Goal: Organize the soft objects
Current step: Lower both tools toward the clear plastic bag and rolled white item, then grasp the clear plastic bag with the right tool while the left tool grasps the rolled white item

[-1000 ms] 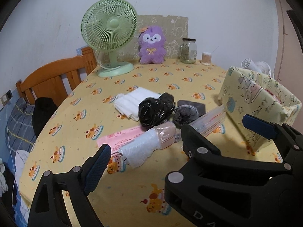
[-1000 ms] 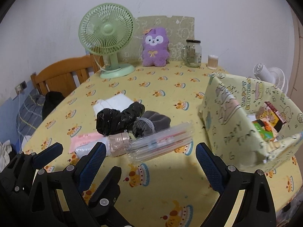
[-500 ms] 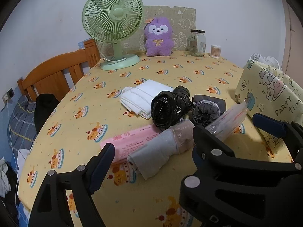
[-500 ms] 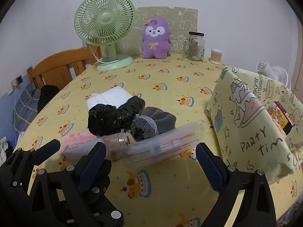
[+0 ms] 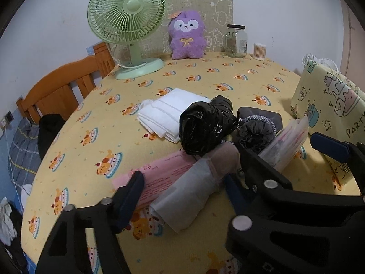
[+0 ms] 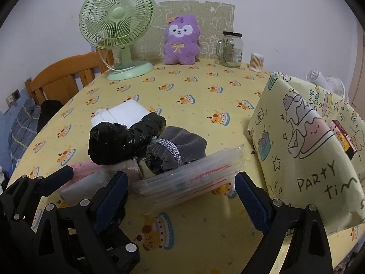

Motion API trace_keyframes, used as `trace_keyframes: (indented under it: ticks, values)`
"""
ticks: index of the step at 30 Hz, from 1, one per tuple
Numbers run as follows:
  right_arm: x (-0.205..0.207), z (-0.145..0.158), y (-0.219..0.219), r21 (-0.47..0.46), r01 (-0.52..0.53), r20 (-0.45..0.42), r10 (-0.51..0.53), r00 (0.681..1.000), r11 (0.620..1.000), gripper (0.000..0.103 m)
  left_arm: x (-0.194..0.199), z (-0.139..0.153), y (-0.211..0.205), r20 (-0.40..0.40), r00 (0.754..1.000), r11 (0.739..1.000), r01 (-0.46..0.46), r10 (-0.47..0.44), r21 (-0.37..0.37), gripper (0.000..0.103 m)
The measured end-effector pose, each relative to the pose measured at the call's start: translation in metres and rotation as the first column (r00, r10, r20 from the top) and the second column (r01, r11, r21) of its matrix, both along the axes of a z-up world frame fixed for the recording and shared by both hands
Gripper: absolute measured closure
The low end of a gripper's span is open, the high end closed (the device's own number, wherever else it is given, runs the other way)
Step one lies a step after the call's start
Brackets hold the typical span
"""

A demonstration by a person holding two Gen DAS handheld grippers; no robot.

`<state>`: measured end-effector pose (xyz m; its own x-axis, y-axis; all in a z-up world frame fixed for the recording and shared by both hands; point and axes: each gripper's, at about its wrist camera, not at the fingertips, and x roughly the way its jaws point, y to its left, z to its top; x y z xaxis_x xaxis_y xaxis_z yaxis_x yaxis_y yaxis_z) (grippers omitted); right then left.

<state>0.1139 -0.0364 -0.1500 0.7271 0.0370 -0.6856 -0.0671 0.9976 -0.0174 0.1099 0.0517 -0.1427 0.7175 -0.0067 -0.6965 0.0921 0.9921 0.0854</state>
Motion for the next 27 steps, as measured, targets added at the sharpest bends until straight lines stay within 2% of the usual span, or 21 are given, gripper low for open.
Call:
trace_keyframes:
  ticks: [4,8,10,15,17,19,25,27]
  values:
    - [0.003,-0.004,-0.001,0.005,0.004,-0.022,-0.003,1.000,1.000,0.007,-0.005,0.001,-0.005,0.011,1.000,1.000,0.012,-0.012,0.027,0.056]
    - [0.005,-0.006,-0.001,0.011,0.008,-0.034,-0.008,0.999,1.000,0.009,-0.008,0.002,-0.005,0.016,1.000,1.000,0.017,-0.018,0.026,0.064]
    - [0.006,-0.007,-0.002,0.023,0.010,-0.043,-0.009,0.999,1.000,0.017,-0.009,0.003,-0.005,0.019,1.000,1.000,0.020,-0.020,0.023,0.071]
    - [0.006,-0.010,-0.004,0.055,0.006,-0.073,-0.001,0.997,0.998,0.036,-0.010,0.003,-0.007,0.017,0.999,0.999,0.032,-0.033,0.017,0.078]
    - [0.005,-0.010,-0.005,0.073,-0.002,-0.078,0.007,0.997,0.997,0.047,-0.011,0.003,-0.008,0.014,0.999,0.999,0.043,-0.043,0.002,0.082]
    - [0.002,-0.009,-0.005,0.067,-0.006,-0.078,0.011,0.997,0.998,0.063,-0.012,0.003,-0.008,0.011,0.999,0.999,0.044,-0.044,-0.004,0.084]
    - [-0.003,-0.009,-0.010,0.064,-0.003,-0.071,0.008,0.997,0.998,0.083,-0.016,0.004,-0.013,0.012,0.999,0.999,0.047,-0.046,-0.012,0.088]
    - [-0.005,-0.007,-0.011,0.062,-0.002,-0.064,0.006,0.998,0.998,0.085,-0.018,0.005,-0.013,0.012,0.999,0.998,0.050,-0.050,-0.026,0.089]
